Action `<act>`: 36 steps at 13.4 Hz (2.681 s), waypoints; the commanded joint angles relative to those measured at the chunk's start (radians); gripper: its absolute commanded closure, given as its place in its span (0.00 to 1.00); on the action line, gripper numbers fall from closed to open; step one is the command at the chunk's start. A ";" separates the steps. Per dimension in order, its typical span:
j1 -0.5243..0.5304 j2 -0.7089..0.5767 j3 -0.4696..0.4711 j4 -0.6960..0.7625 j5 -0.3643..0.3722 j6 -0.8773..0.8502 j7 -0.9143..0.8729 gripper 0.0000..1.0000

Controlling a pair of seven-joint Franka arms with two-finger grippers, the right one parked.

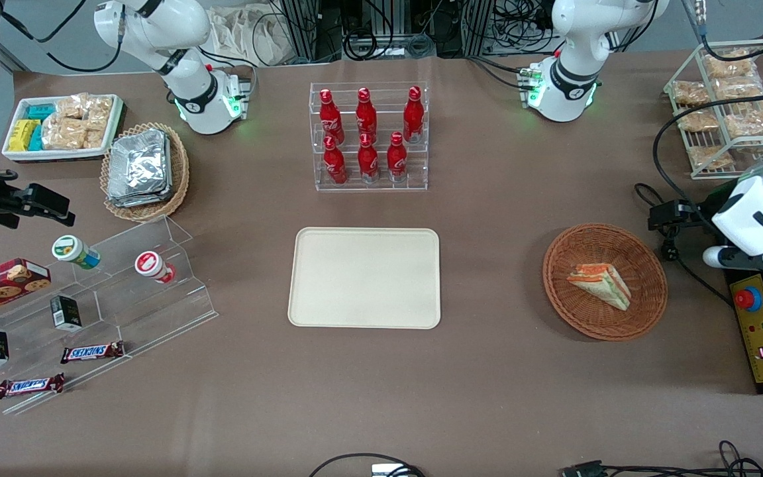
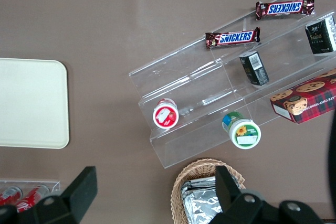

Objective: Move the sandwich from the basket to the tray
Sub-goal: 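Move the left gripper, open, toward the sandwich in the wicker basket, then lower the left gripper over the wrapped sandwich and close on it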

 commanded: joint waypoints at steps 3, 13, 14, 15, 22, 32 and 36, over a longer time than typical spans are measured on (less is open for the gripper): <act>0.003 0.027 -0.005 0.038 0.002 -0.015 -0.025 0.00; 0.041 0.061 -0.002 -0.207 0.036 0.353 -0.617 0.00; 0.059 0.067 -0.002 -0.249 0.037 0.410 -0.658 0.00; 0.066 0.075 -0.002 -0.296 0.042 0.474 -0.691 0.00; 0.061 0.216 0.003 -0.356 0.053 0.602 -1.108 0.00; 0.020 0.277 -0.002 -0.359 0.054 0.636 -1.183 0.00; 0.009 0.313 0.000 -0.361 0.057 0.636 -1.185 0.02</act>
